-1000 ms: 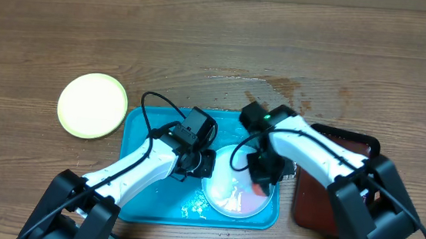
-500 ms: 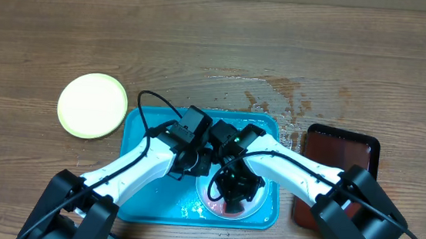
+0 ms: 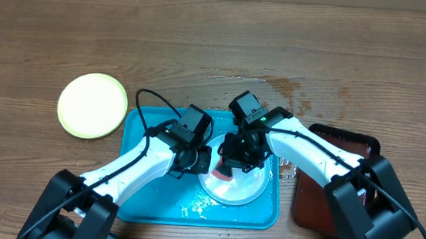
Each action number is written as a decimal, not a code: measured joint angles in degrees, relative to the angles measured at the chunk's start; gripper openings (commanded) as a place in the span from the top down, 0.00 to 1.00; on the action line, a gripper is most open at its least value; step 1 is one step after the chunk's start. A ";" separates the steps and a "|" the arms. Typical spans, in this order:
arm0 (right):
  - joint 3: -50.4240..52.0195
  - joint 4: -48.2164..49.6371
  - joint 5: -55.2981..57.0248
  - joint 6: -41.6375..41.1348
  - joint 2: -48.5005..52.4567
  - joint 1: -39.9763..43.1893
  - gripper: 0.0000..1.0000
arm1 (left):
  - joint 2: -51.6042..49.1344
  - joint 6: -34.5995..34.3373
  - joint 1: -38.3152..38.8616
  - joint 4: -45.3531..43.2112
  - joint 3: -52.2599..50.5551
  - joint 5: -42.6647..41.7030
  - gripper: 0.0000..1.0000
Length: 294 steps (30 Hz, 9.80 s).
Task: Clean dirty plates on tray and stack at the side
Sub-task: 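Continue scrubbing the white plate center with the right gripper's sponge, then move the sponge right and release it onto the brown tray, then lift the white plate by its rim with the left gripper, swinging right, then carry the white plate left and lower it onto the cream plate stack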
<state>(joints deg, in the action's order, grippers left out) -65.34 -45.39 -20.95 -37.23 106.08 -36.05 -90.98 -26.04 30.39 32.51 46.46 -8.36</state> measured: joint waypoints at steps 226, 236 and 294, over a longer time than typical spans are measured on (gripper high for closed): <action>-69.35 -46.77 9.09 17.77 -18.49 56.63 0.00 | -20.92 50.10 47.54 -2.54 55.17 64.39 0.96; -69.35 -46.77 8.83 17.77 -18.49 56.65 0.00 | -20.92 50.23 47.54 -2.54 55.17 64.54 0.96; -52.22 -51.76 6.12 17.97 -17.29 56.63 0.00 | 2.91 -2.54 -52.63 21.24 27.50 -6.51 0.96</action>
<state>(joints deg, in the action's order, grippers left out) -117.56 -97.14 -14.83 -19.27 88.79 20.58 -88.07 -28.58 -22.24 53.76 73.95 -14.87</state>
